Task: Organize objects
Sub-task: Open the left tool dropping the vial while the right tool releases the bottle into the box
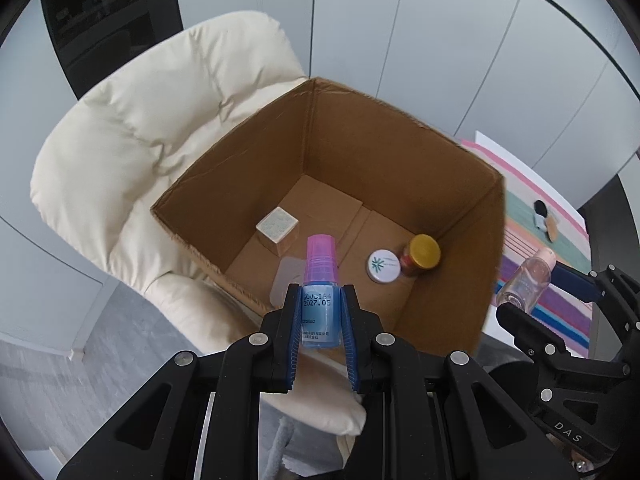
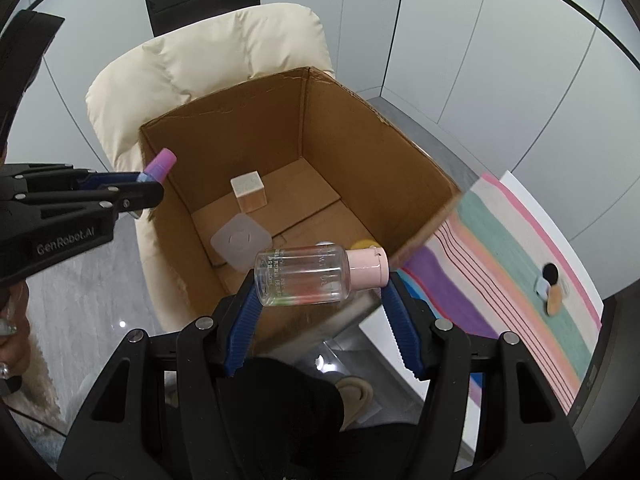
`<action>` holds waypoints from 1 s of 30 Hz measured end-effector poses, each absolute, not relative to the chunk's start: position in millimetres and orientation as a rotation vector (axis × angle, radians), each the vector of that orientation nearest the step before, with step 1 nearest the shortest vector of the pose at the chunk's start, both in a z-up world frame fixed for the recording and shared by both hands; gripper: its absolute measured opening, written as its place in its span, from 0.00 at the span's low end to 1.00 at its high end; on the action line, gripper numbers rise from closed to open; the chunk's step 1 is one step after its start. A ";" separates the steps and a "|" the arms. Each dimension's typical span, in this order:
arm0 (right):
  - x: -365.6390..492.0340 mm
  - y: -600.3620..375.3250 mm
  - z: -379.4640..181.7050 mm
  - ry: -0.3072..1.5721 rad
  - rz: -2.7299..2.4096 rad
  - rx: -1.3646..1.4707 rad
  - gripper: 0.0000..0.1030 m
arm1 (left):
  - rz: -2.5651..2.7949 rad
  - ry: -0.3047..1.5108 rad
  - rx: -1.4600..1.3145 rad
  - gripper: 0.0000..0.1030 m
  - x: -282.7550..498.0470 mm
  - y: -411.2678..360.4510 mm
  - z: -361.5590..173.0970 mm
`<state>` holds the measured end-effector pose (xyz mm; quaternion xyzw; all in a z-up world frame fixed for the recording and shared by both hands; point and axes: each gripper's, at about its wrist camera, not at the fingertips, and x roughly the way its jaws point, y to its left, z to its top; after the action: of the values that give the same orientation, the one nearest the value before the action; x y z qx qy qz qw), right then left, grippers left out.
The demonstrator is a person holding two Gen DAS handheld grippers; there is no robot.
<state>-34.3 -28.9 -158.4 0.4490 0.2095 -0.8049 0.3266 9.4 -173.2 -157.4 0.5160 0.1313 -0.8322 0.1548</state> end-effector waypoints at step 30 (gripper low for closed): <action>-94.9 -95.1 -207.2 0.529 -2.058 1.187 0.97 | -2.373 0.400 1.480 0.86 -50.0 -224.0 -195.1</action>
<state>-94.9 -95.1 -207.2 0.4573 0.2039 -0.7931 0.3467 -50.0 -224.0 -195.1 0.5174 0.1397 -0.8295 0.1573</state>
